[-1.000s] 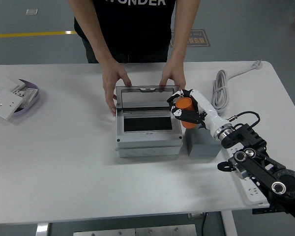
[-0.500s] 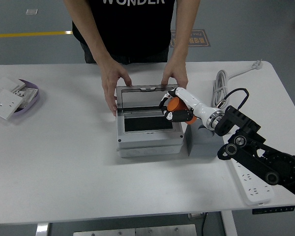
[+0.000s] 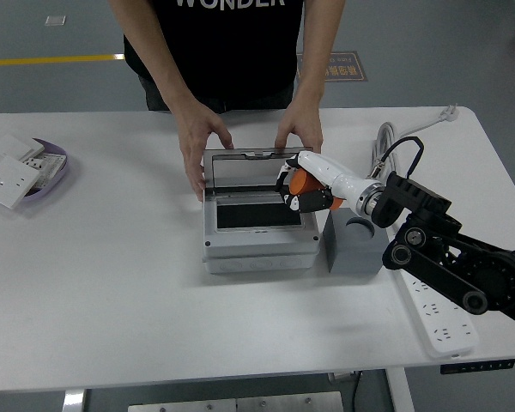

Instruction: Pick up the cylinder from the cube,place it in the box,flap close box

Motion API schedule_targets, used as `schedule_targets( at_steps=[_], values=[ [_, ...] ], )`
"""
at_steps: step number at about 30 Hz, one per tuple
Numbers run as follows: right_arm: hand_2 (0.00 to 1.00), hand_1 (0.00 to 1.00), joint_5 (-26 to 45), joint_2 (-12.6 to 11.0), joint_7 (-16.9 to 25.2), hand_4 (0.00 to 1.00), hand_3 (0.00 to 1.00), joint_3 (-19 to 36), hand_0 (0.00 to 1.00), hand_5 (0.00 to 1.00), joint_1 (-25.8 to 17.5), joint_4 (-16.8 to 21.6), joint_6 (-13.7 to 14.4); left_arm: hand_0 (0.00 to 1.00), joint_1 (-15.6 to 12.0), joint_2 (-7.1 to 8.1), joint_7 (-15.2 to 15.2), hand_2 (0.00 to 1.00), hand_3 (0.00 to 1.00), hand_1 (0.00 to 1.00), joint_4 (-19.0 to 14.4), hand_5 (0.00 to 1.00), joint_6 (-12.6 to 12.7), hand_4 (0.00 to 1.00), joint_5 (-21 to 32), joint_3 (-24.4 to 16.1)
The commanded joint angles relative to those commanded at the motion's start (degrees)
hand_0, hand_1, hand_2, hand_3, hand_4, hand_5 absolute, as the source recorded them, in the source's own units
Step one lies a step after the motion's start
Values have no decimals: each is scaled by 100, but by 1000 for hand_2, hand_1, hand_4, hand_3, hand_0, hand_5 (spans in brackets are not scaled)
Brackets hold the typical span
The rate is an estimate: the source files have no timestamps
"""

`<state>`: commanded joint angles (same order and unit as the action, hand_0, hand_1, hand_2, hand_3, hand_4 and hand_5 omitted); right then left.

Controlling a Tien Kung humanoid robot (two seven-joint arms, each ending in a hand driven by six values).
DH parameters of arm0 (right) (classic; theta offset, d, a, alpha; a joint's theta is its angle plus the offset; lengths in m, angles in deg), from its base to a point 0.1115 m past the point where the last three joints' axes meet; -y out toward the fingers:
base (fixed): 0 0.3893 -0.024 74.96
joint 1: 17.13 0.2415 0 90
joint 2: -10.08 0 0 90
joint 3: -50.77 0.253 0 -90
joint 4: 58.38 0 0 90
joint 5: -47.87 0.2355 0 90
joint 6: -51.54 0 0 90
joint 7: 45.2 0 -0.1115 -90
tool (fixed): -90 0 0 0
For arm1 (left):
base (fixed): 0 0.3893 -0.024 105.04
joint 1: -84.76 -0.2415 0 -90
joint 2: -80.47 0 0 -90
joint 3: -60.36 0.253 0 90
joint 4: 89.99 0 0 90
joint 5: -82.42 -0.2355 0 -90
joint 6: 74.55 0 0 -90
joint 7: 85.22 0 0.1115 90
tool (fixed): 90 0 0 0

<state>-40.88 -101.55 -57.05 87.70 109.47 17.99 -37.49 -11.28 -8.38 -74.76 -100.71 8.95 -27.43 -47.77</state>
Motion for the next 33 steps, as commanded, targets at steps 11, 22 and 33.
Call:
schedule_targets(
  at_steps=[11,22,33],
  values=[
    [298,251,184,199,-12,2,280,-462,245,2,350,-274,87,599,21,44,84,614,656,646,-42,142,-6,710,23,26],
    [327,279,490,347,182,2,343,-580,265,2,545,-324,231,599,44,61,144,614,655,645,-71,142,-20,710,-1,29],
    [450,406,553,363,387,161,488,-536,357,2,542,-373,-5,599,52,67,154,614,654,645,-75,142,-27,710,-10,40]
  ],
)
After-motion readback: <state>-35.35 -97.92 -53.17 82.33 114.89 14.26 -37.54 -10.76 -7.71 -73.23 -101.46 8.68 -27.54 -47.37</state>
